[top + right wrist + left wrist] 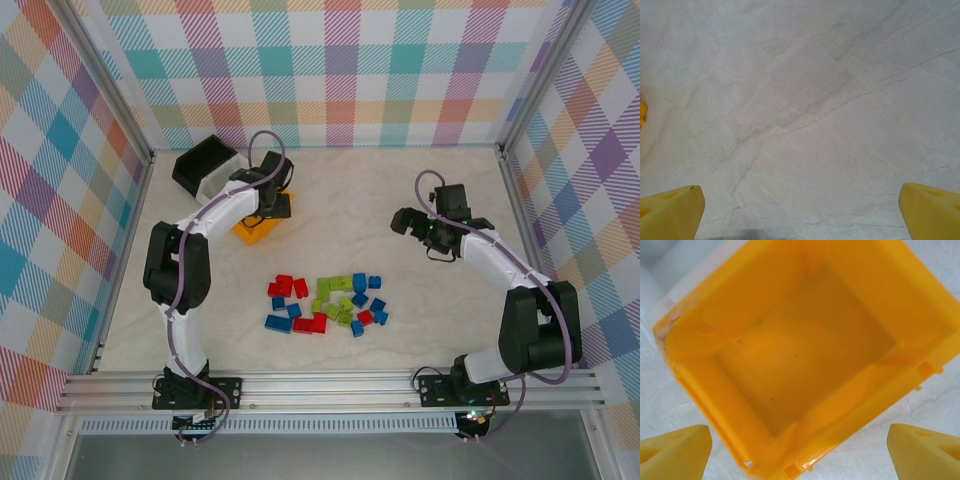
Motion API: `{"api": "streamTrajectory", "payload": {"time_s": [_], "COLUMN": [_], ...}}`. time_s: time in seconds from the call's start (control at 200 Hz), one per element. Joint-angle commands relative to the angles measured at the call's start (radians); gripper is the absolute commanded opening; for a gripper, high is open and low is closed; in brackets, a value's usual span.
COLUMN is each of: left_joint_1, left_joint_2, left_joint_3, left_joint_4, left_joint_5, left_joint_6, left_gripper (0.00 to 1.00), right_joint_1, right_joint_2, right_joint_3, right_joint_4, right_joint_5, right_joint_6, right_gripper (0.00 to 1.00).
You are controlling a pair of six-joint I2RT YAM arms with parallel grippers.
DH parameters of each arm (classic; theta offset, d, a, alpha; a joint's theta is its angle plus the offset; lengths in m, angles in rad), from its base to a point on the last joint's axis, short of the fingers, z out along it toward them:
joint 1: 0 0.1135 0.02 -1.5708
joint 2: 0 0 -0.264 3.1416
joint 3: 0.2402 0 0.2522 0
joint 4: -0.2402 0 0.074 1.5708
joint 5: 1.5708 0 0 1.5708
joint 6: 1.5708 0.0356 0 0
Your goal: Sort the legos into containers by color
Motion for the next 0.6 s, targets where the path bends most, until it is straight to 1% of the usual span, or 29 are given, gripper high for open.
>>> {"api": "streamTrajectory", "payload": {"time_s": [0.0,0.105,0.225,0.325,0.37,0.46,0.495,0.545,0.595], "left_joint_1": [0.001,0.000,-0.011,-0.038,-0.057,-0.097,-0.105,-0.106,-0.107], "left_joint_2": [0.075,0.116,0.116,0.155,0.172,0.179,0.174,0.172,0.173], "left_joint_3": [0.064,0.085,0.080,0.111,0.129,0.148,0.144,0.140,0.143], "left_joint_4": [-0.029,-0.038,-0.011,-0.027,-0.039,-0.057,-0.050,-0.040,-0.035], "left_joint_5": [-0.049,-0.021,0.095,0.165,0.165,0.072,0.052,0.078,0.141], "left_joint_6": [0.014,0.000,-0.046,-0.079,-0.084,-0.089,-0.091,-0.093,-0.114], "left_gripper": [0.90,0.89,0.90,0.89,0.88,0.88,0.89,0.89,0.89], "right_joint_1": [0.006,0.008,0.017,0.030,0.034,0.044,0.047,0.049,0.051], "right_joint_2": [-0.031,-0.042,-0.034,-0.032,-0.028,-0.022,-0.020,-0.019,-0.020], "right_joint_3": [0.012,0.039,0.073,0.082,0.085,0.094,0.096,0.096,0.093], "right_joint_4": [-0.024,-0.053,-0.095,-0.103,-0.101,-0.103,-0.107,-0.108,-0.108], "right_joint_5": [-0.021,-0.023,-0.035,-0.030,-0.032,-0.039,-0.034,-0.033,-0.036], "right_joint_6": [-0.007,-0.007,-0.004,0.006,0.009,0.009,0.009,0.010,0.017], "right_gripper": [1.00,1.00,1.00,1.00,1.00,1.00,1.00,1.00,1.00]}}
